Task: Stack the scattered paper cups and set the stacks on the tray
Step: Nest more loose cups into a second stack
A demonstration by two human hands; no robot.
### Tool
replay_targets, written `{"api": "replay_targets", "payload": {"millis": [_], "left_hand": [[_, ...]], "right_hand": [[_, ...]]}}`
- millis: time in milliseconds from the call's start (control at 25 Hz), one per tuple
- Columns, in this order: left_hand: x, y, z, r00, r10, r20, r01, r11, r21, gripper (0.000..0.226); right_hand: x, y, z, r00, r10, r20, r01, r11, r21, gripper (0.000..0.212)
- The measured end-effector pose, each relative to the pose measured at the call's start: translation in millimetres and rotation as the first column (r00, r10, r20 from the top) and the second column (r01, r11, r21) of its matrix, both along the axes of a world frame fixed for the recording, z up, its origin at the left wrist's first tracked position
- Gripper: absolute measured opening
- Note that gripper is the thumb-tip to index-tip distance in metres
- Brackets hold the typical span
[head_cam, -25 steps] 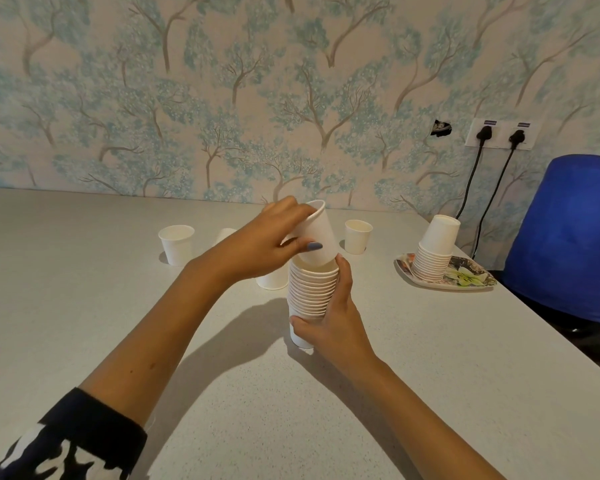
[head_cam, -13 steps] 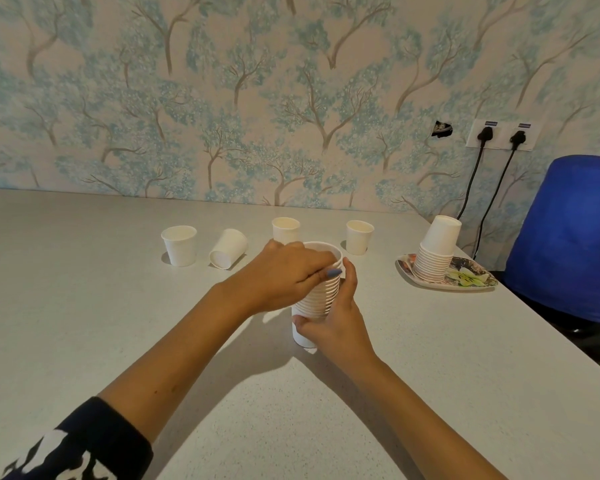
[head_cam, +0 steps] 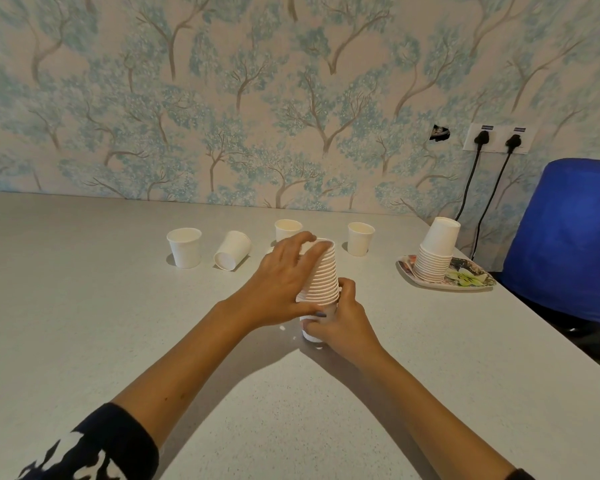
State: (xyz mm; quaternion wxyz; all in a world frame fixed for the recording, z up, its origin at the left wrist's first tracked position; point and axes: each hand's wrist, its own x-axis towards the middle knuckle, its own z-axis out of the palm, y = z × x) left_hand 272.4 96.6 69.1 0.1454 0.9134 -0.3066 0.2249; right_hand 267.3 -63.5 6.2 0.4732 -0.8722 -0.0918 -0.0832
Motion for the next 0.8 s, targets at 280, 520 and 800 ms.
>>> {"api": "replay_targets", "payload": {"millis": [280,520,800], "left_hand": [[14,14,-13,0.937,0.020,-0.347,-0.213,0.822,-0.528,0.115],[17,9,-21,0.895,-0.167,-0.415,-0.151,0.760,-0.632,0.077],[18,-11,-12,0.820,-0.161,-0.549,-0.197,0.821,-0.536,0.042]], "right_hand": [[-18,-6,34,0.979,-0.097,0.179,0.052,0.968,0.244,0.060],[-29,-14,58,0.932,-0.215,0.291,0.066,0.891,0.448,0.081],[-18,-36,75,0.955,-0.180,0.235,0.064,0.900,0.432,0.076]]}}
